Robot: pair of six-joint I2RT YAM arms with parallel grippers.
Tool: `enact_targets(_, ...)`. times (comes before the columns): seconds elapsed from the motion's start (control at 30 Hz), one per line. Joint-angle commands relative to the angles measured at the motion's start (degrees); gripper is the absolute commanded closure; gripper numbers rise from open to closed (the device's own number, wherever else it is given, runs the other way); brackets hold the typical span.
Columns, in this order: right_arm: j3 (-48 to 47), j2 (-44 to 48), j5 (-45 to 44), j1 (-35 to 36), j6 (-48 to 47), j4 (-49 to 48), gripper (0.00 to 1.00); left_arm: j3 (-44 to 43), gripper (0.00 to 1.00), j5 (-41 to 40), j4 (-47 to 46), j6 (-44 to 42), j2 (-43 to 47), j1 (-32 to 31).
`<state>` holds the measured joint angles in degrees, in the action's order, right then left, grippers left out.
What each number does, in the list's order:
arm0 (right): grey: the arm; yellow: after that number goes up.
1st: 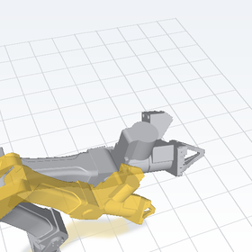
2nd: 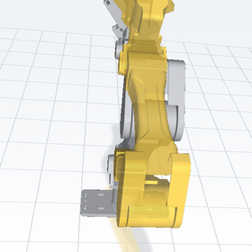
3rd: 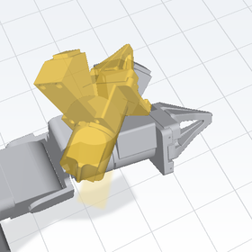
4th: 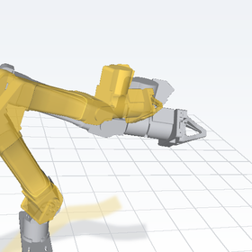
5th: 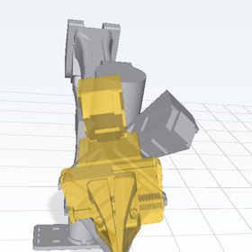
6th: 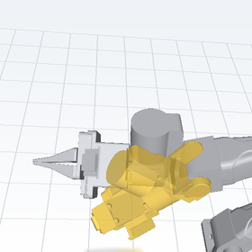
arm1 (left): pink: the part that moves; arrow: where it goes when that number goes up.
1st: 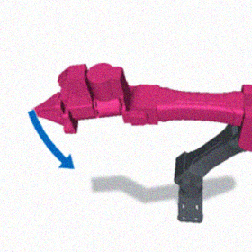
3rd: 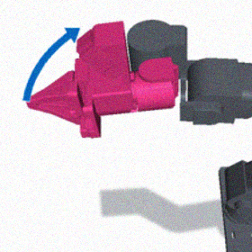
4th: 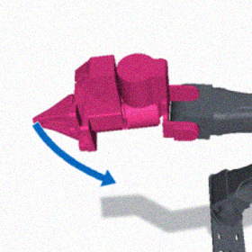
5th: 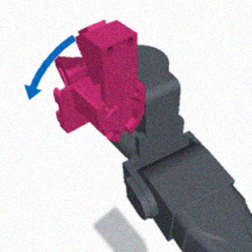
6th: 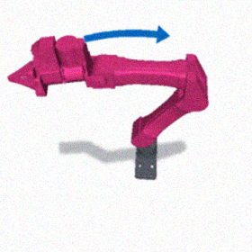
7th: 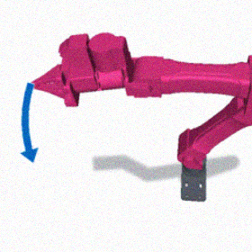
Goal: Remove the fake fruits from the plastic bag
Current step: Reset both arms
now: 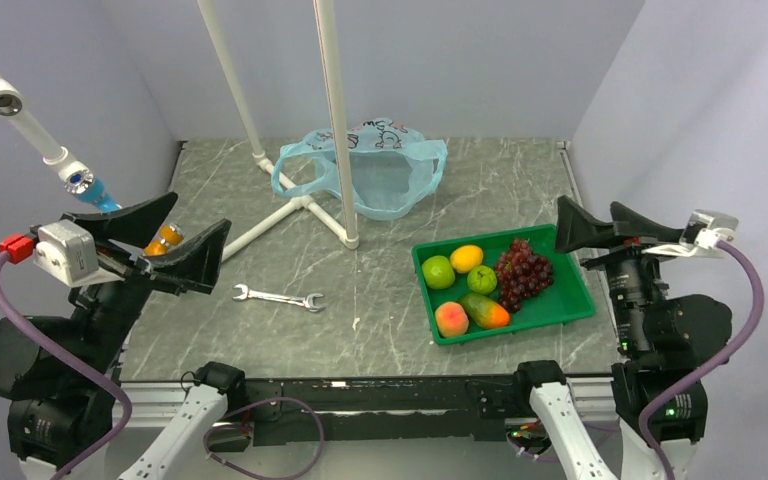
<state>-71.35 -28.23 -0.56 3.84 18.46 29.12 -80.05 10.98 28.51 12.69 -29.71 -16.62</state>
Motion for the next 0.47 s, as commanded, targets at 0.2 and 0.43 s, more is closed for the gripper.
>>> enact_targets(0.2,-1.54,1.79,-4.32,-0.07,-1.74,0.77,0.0,0.43,0.01,-4.64,-3.15,-2.3,2.29,-0.69)
enact_targets(0.43,2.49,3.56,-6.21,-0.14,-0.31,-1.29,0.0,2.48,0.01,-5.53,-3.85,-2.56,2.47,-0.87)
